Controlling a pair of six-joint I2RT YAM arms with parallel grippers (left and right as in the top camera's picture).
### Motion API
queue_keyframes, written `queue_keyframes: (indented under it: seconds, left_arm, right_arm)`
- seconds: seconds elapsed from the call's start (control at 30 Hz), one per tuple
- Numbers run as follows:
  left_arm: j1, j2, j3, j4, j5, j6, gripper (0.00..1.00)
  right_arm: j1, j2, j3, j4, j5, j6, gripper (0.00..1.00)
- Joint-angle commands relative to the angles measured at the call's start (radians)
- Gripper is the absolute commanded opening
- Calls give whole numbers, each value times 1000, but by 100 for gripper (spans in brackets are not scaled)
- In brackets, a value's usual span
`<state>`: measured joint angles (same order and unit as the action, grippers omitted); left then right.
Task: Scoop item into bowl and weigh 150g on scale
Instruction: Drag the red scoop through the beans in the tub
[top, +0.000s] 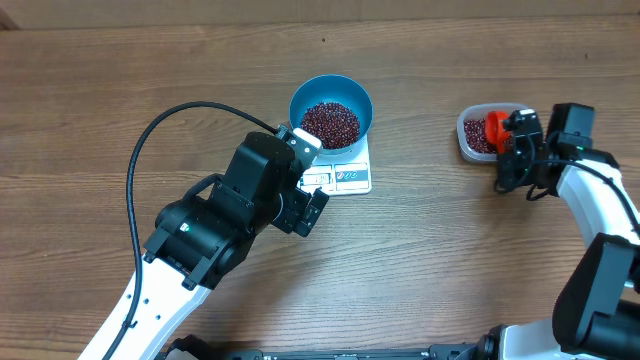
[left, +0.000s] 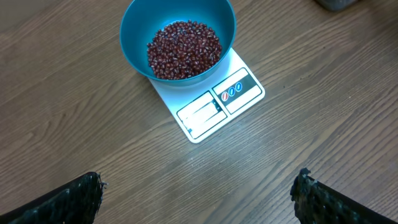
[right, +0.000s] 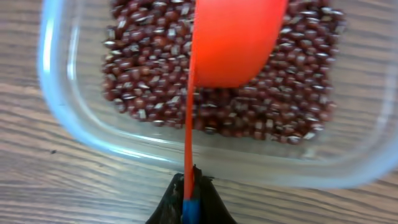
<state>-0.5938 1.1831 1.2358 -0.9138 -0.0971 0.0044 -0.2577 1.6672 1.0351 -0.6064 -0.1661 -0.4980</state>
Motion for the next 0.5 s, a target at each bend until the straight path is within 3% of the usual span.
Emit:
queue_keyframes:
  seconds: [0.0,0.47]
  left_arm:
    - [4,6,-3,2,13,15,100]
    - [4,6,-3,2,13,15,100]
  right_arm:
    - [35,35,-2,-9,63,-9,4]
    - [52,32,2,-58,146,3,4]
